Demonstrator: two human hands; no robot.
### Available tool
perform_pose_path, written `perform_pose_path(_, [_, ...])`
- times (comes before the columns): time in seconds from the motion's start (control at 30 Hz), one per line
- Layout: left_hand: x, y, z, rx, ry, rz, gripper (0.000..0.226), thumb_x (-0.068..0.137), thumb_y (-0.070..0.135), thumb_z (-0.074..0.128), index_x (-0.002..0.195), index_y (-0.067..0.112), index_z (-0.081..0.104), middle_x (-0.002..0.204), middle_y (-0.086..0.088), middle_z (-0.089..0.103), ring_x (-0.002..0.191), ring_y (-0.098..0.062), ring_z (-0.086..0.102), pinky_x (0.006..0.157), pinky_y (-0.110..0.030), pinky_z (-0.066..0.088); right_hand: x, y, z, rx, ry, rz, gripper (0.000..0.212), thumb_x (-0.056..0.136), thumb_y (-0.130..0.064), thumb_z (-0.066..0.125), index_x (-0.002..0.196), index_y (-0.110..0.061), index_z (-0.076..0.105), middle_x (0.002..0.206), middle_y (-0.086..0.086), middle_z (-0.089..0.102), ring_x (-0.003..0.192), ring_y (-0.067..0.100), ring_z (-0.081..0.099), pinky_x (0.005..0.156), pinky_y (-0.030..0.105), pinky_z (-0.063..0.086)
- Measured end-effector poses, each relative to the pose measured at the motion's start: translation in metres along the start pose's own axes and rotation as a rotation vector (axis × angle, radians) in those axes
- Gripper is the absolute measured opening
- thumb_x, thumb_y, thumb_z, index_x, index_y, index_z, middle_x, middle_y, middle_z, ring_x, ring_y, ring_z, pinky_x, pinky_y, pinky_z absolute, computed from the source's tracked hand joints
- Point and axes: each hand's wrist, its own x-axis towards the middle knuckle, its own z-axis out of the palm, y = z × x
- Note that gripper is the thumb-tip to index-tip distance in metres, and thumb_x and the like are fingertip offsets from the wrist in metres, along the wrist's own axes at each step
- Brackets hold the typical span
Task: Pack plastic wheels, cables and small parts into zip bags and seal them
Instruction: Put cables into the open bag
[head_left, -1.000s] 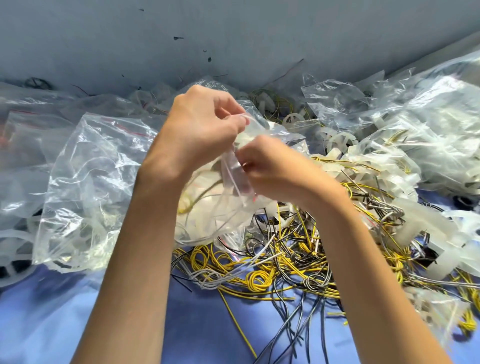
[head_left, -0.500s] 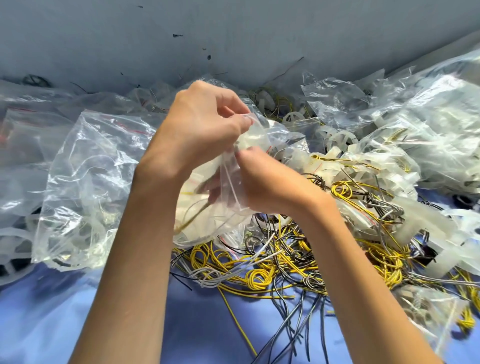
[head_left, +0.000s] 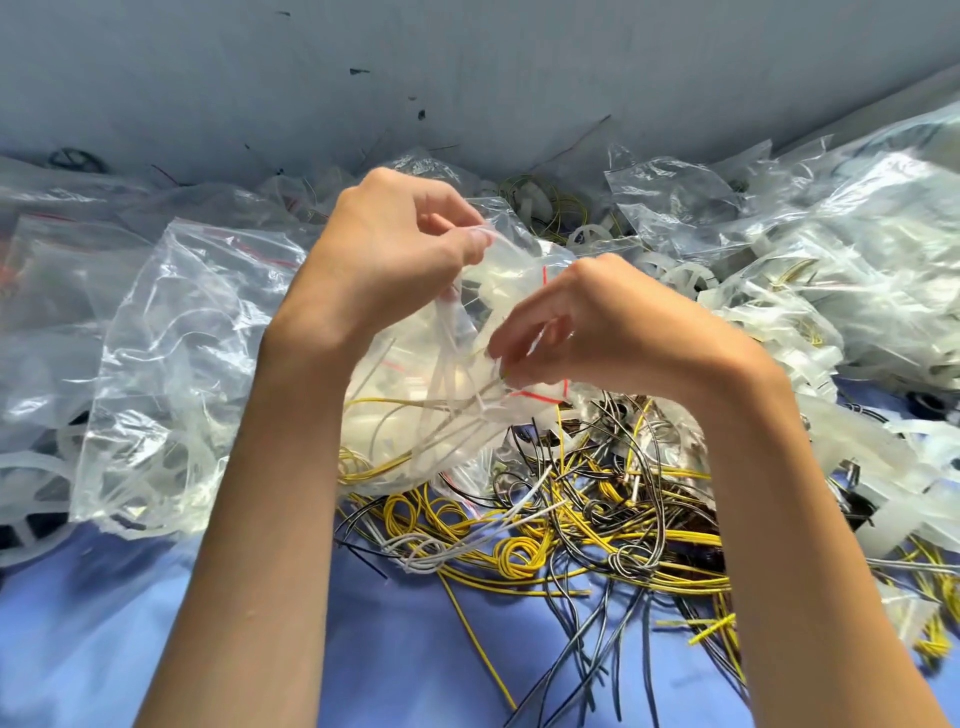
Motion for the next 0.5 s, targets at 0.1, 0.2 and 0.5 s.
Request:
perform_pose_path(0.1, [0.0, 0.001, 0.001, 0.0, -0.005, 0.006, 0.005, 0.083, 0.023, 0.07, 0.078, 0.023, 0.071, 0.071, 0.002, 0.068, 0.042, 0.001, 0.052, 0.05, -0.008, 0.042, 0.002, -0.003, 0.003, 0.175, 0.102, -0.02, 0.016, 0.073, -0.006, 0.076, 0.076, -0.021, 0.077, 0.059, -0.011, 0.07, 0.052, -0.003, 0.063, 0.053, 0.006, 0.046])
perform_pose_path(0.2, [0.0, 0.0, 0.002, 0.01, -0.015, 0.015, 0.006, 0.082, 0.023, 0.071, 0.076, 0.025, 0.07, 0.071, 0.003, 0.068, 0.044, 0.003, 0.052, 0.054, -0.011, 0.043, 0.008, -0.011, 0.015, 0.145, 0.09, -0.088, 0.019, 0.072, 0.0, 0.07, 0.071, -0.017, 0.077, 0.058, -0.002, 0.069, 0.046, -0.009, 0.054, 0.048, 0.006, 0.041])
perform_pose_path(0.5, [0.002, -0.004, -0.003, -0.013, 0.014, 0.0, 0.006, 0.083, 0.021, 0.068, 0.079, 0.021, 0.072, 0.074, -0.001, 0.071, 0.045, -0.004, 0.054, 0.06, -0.023, 0.05, 0.001, -0.006, 0.0, 0.067, -0.014, -0.071, 0.021, 0.074, -0.015, 0.077, 0.093, -0.023, 0.075, 0.076, -0.009, 0.072, 0.068, 0.001, 0.065, 0.062, 0.014, 0.049])
